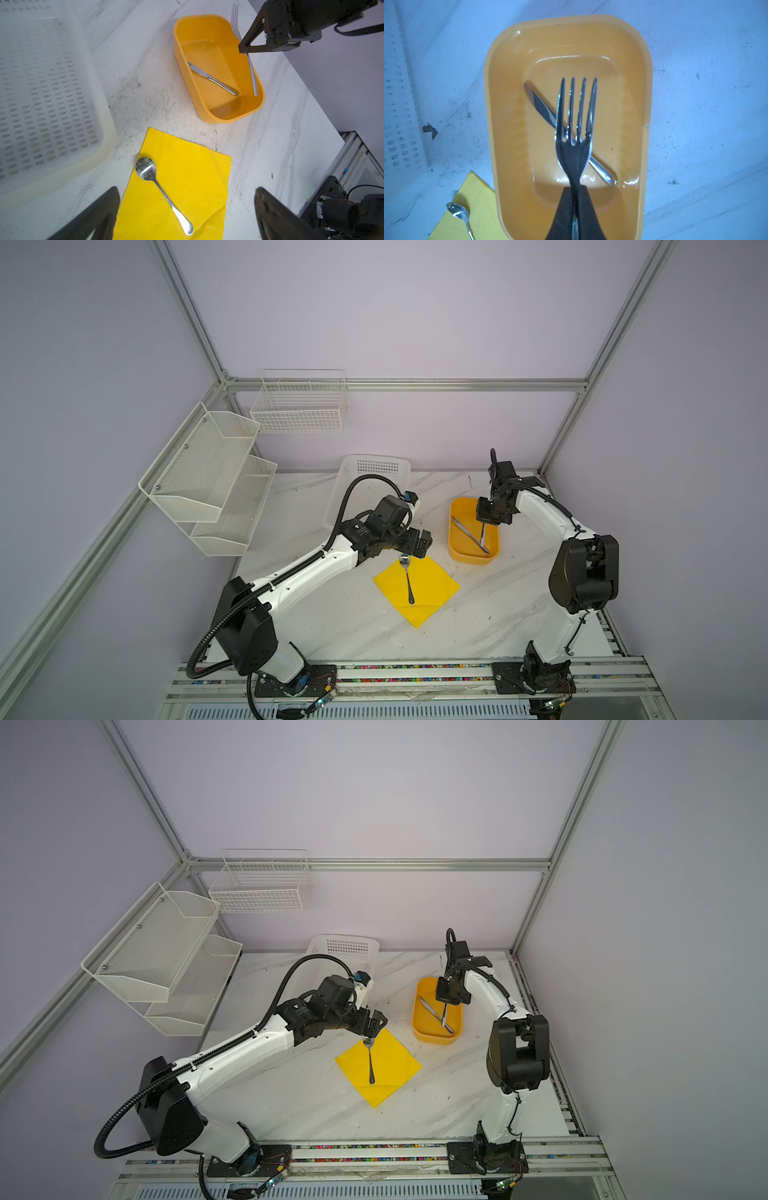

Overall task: Place the utensils on the paper napkin and roll it up
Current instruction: 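Lift the fork with the right gripper and carry it over the napkin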

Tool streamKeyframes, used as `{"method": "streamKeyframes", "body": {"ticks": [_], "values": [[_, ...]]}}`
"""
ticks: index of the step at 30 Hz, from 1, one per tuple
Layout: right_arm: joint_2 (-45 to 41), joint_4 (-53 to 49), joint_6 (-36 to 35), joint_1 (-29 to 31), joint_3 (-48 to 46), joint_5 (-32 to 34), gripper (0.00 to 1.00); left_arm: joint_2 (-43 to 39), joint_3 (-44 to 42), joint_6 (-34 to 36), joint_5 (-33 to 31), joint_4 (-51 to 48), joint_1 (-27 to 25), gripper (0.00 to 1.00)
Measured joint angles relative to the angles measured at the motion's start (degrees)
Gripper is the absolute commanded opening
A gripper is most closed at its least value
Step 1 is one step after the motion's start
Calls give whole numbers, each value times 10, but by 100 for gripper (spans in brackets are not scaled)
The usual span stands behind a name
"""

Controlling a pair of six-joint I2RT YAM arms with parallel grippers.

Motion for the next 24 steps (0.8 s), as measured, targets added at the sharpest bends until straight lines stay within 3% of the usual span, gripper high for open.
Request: {"method": "streamKeyframes", "body": {"ticks": [8,24], "values": [[-66,1,9,21,-30,-56,9,-50,-23,-15,-28,32,0,100],[-107,84,127,245,-175,-87,8,-155,-128,-64,-66,51,0,100]]}}
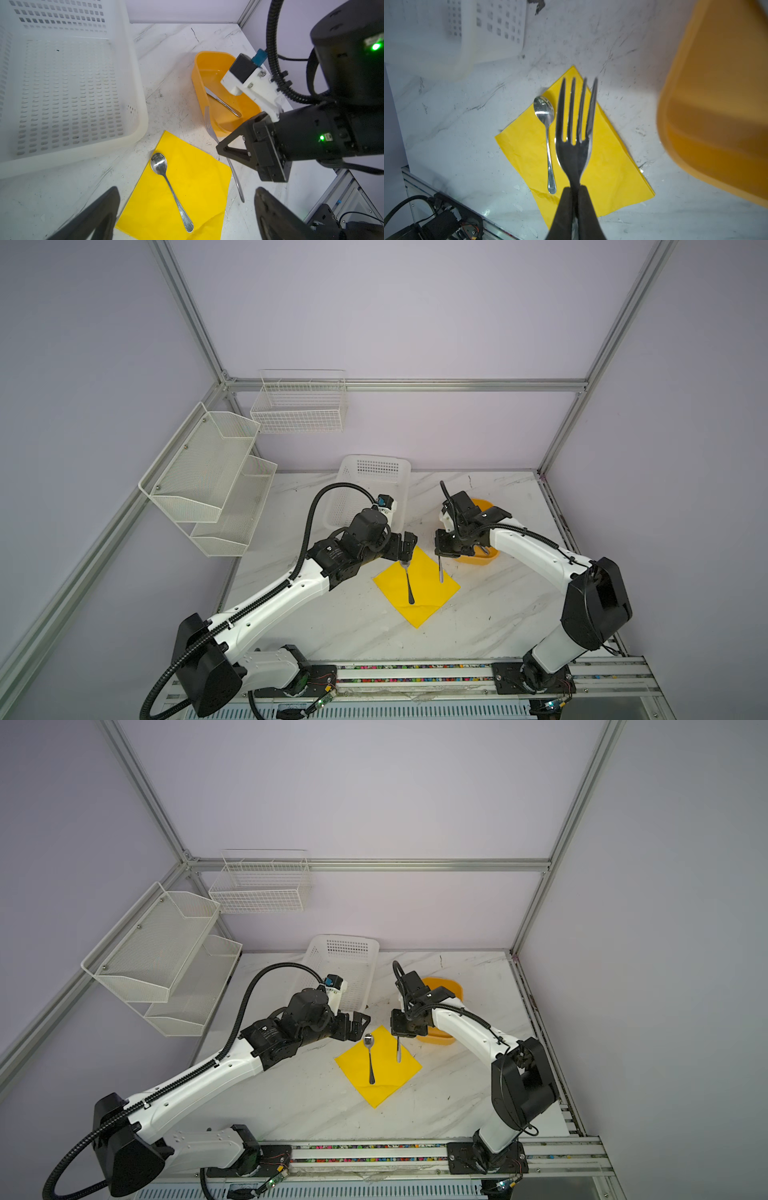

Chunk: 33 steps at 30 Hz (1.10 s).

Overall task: Place the utensils on the paper napkin and roll it up
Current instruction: 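Lift the fork with the right gripper and carry it over the napkin, then lower the fork beside the spoon on the napkin with the right gripper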

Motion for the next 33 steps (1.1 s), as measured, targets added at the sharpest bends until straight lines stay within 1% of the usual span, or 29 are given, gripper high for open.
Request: {"method": "streamKeyframes", "body": {"ticks": [4,10,23,33], "values": [[14,36,36,41,-17,-3,8,-26,-20,-8,-4,5,0,100],[63,75,61,64,-18,1,8,-49,-45,-18,-10,9,0,99],[114,113,73,70,-32,7,8,-55,-52,-26,-17,13,0,99],[145,117,72,70,-31,9,9,-57,-54,-26,-22,13,1,100]]}}
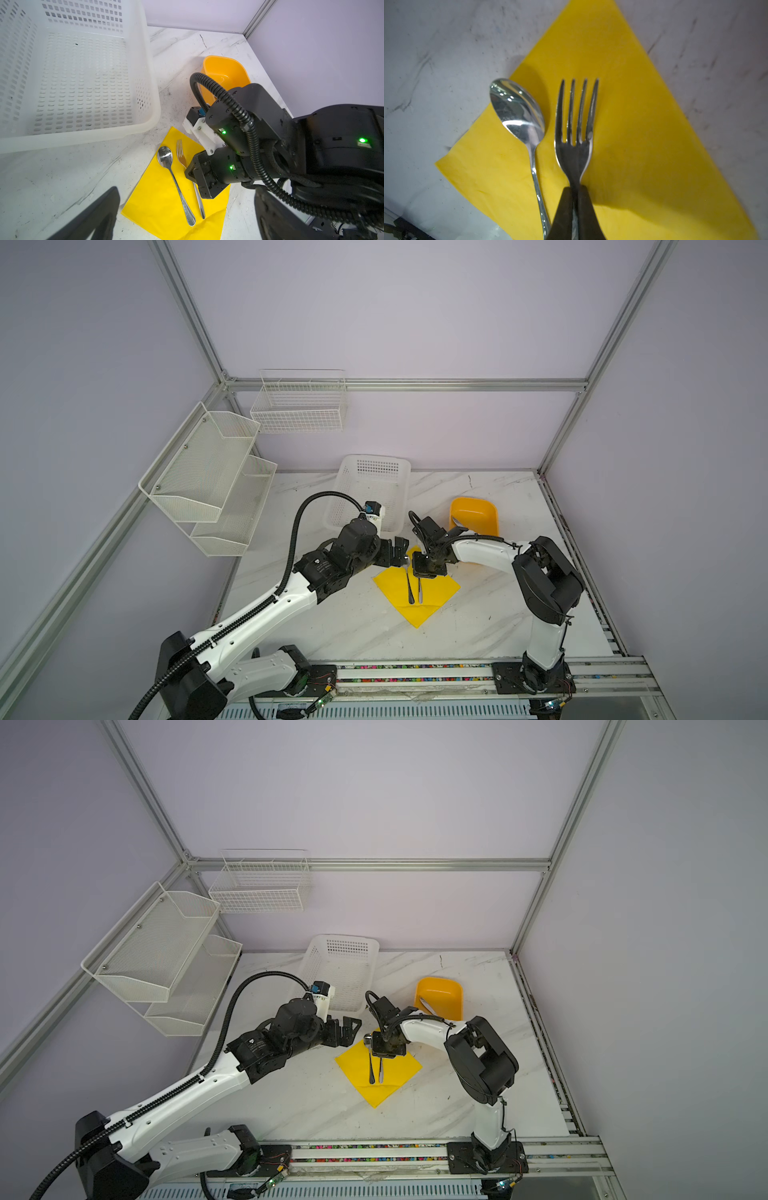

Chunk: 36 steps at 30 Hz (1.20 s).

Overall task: Place the utensils on the paper napkin and roll it up
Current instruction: 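Lower the fork beside the spoon on the napkin with the right gripper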

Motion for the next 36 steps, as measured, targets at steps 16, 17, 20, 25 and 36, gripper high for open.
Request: {"method": "streamKeyframes", "body": {"ticks": [16,17,20,25,36], "values": [[6,8,2,0,5,0,16,-1,-4,0,-1,0,4,100],[6,8,3,0,5,1,16,-1,-4,0,-1,0,4,100],[6,8,10,0,5,2,16,-1,-4,0,-1,0,5,100],[5,11,15,0,5,1,12,-1,-4,0,0,0,7,100],[5,27,34,0,-3,-3,12,-2,-8,0,2,0,7,100]]}}
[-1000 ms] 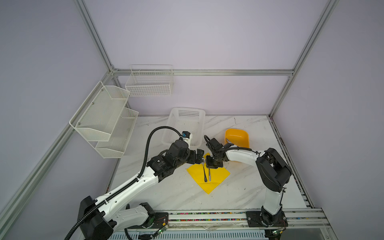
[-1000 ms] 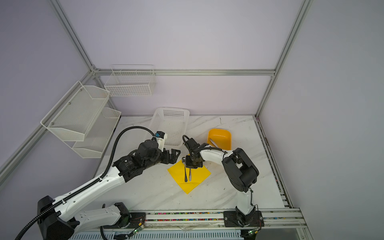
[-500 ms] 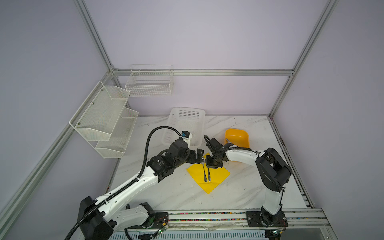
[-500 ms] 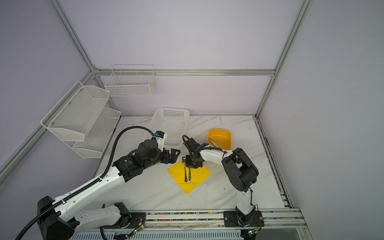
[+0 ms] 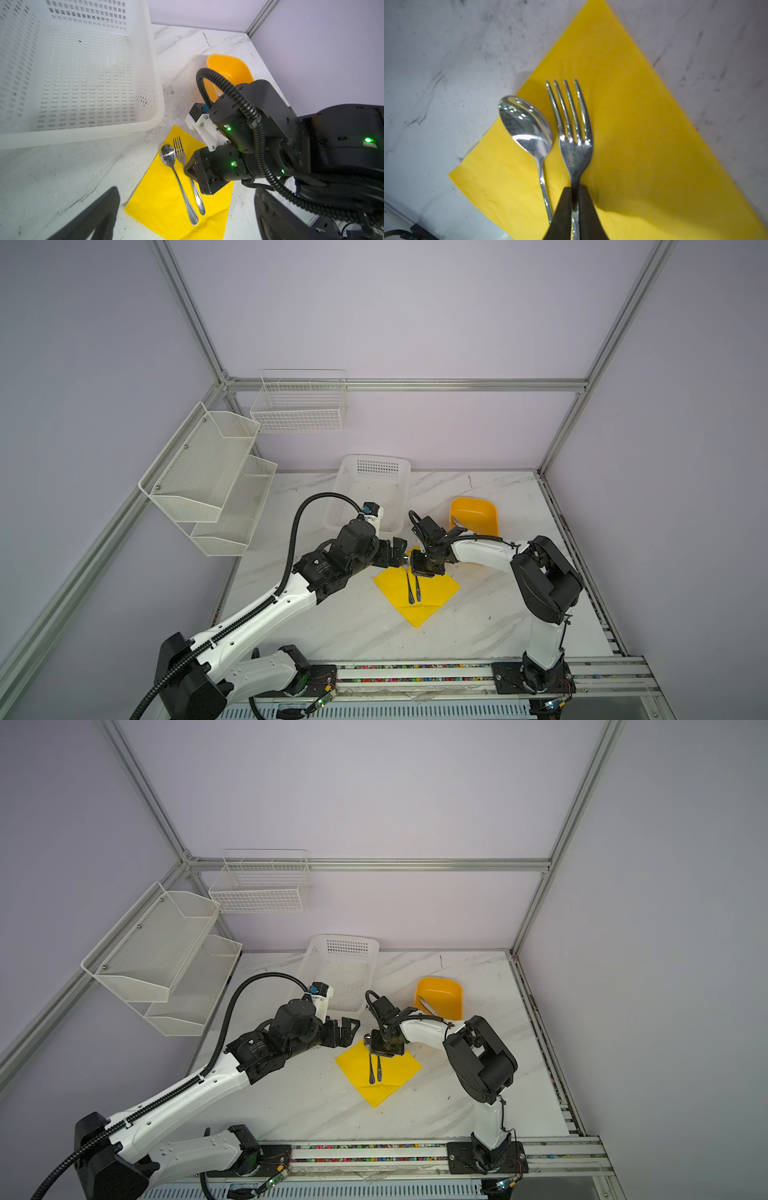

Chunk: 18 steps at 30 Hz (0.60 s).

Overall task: Place the utensils on the paper napkin and roll it up
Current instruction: 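Lower the fork beside the spoon on the napkin with the right gripper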

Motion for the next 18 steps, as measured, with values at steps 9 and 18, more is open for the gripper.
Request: {"method": "streamKeyframes", "body": {"ticks": [9,18], "values": [[-1,0,16,0,-1,-1,12,-3,0,0,1,1,0,100],[-16,1,25,0,-7,-7,15,-3,0,0,1,1,0,100]]}}
